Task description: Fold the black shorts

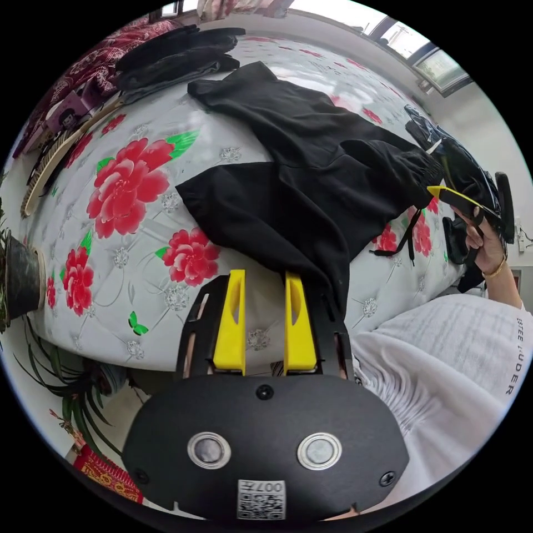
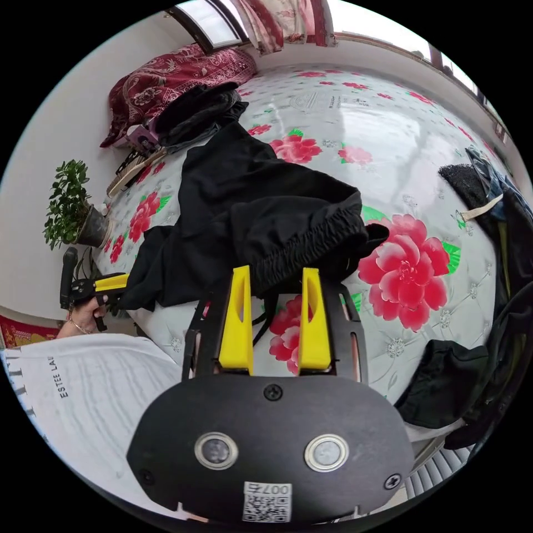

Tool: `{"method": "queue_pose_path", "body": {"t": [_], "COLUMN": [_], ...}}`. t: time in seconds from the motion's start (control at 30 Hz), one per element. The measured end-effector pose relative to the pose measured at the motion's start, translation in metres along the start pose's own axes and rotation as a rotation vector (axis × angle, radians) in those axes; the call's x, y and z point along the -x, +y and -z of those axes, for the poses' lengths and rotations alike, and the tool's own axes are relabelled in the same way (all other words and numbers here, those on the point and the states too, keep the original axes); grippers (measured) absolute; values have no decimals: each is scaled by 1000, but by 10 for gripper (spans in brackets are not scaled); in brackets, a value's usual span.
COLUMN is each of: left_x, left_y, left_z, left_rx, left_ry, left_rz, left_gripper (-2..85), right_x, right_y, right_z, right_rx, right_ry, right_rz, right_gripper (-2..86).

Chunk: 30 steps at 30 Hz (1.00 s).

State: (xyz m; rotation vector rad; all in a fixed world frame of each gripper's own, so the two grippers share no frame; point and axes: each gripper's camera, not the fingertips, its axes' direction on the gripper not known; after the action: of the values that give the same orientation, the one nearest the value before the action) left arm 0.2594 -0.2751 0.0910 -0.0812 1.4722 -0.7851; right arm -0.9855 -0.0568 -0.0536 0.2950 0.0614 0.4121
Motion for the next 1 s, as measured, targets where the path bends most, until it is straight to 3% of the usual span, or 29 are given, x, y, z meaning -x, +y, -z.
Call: {"method": "queue_pose_path", "body": {"t": [0.2, 0.57, 0.77, 0.9, 1.0], "left_x": [13, 43, 52, 54, 65], "left_y": [-14, -24, -44, -64, -70], "left_z": [-11, -13, -8, -17, -7], "left_rx": [38, 54, 34, 89, 60], "left_ry": [25, 73, 47, -31, -2], "left_rz": [-41, -43, -97, -126, -65], "left_gripper": [104, 103, 99, 6, -3], "right_x": [-2, -29, -33, -36, -46], "right_y": [-5, 15, -5, -26, -43], "right_z": [-1, 48, 35, 98, 147], "right_rx": [-45, -221, -137, -350, -523], "right_ry": [72, 58, 41, 123, 199], "right_rz": [-63, -166, -111, -67, -50], "right_gripper": [11, -1, -1, 0, 2]}}
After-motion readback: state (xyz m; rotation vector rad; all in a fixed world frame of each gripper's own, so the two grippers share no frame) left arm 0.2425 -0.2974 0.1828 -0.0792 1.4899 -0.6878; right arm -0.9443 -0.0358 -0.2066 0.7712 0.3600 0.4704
